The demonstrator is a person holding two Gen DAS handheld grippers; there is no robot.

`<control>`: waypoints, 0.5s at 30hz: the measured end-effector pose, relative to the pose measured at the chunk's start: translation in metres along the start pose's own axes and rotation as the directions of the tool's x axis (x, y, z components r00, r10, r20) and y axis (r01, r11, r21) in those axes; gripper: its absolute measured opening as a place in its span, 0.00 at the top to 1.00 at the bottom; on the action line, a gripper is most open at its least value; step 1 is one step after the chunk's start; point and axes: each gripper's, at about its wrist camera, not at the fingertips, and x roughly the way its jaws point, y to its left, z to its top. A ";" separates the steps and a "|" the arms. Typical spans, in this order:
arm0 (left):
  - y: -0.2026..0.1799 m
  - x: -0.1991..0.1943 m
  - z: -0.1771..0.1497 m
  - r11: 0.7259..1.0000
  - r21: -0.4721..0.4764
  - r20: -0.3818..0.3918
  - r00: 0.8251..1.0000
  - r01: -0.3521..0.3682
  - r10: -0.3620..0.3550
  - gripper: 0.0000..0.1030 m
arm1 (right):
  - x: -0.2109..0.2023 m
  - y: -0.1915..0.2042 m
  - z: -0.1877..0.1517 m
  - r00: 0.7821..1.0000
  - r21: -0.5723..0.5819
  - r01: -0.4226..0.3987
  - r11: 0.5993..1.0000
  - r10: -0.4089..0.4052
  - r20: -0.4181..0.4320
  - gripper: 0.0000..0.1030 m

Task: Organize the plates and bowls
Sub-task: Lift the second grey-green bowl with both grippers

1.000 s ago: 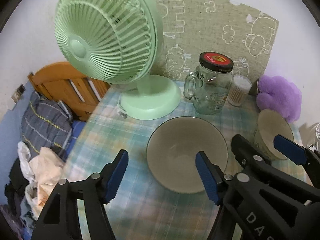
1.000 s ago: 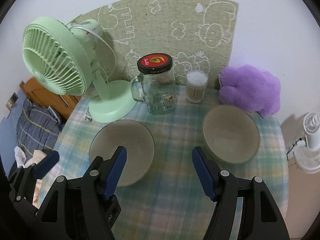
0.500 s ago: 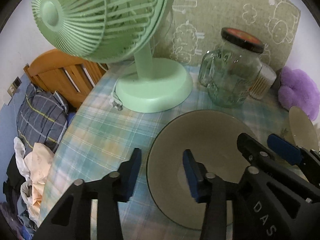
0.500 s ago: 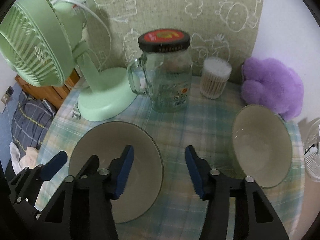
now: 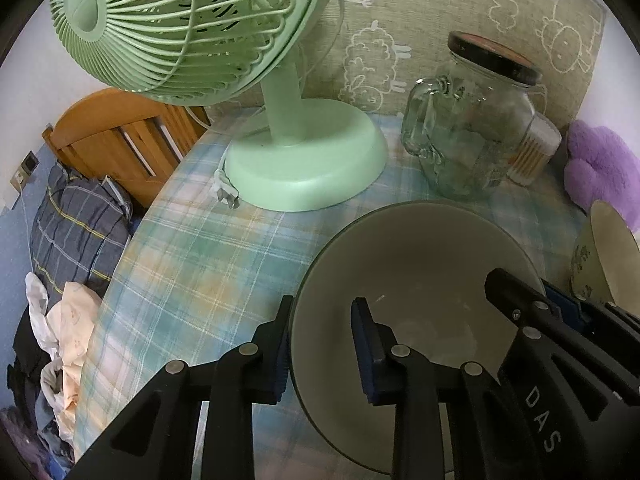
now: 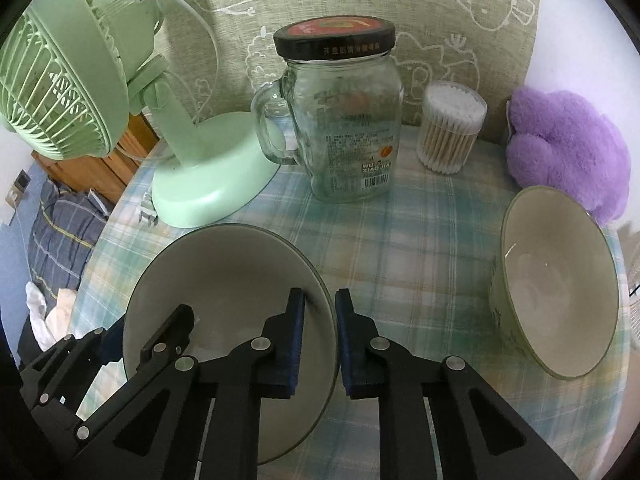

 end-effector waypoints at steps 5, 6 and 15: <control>-0.002 -0.010 -0.009 1.000 0.008 0.000 1.000 0.010 -0.010 0.74 | -0.011 -0.003 -0.007 1.000 0.007 0.008 1.000 -0.008 -0.001 0.82; -0.003 -0.012 -0.010 1.000 0.009 -0.003 1.000 0.013 -0.013 0.74 | -0.014 -0.004 -0.010 1.000 0.010 0.010 1.000 -0.010 -0.002 0.82; -0.005 -0.050 -0.025 0.998 0.041 0.022 0.998 0.055 -0.056 0.74 | -0.058 -0.006 -0.029 0.999 0.045 0.046 0.998 -0.047 0.025 0.82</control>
